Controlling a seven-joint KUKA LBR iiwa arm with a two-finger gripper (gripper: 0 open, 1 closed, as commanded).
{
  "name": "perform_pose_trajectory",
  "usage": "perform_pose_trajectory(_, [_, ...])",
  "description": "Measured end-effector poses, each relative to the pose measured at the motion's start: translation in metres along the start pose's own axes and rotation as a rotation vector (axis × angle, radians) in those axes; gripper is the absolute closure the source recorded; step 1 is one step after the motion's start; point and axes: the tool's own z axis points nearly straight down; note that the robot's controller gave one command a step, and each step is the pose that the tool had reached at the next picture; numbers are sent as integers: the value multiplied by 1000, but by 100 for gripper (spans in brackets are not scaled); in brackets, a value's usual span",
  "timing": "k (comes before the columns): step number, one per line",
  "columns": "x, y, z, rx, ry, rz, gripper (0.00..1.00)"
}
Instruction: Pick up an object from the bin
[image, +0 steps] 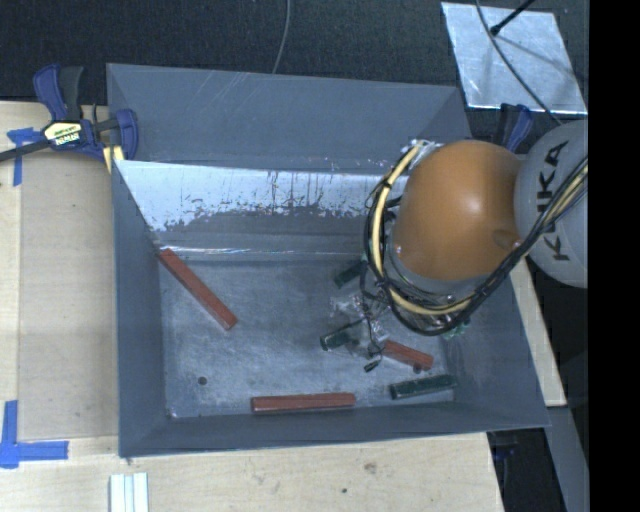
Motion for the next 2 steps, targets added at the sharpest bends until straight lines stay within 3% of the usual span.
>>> perform_pose_trajectory(1, [0,0,0,0,0,1,100])
perform_pose_trajectory(2, [-8,4,-56,-2,4,-13,100])
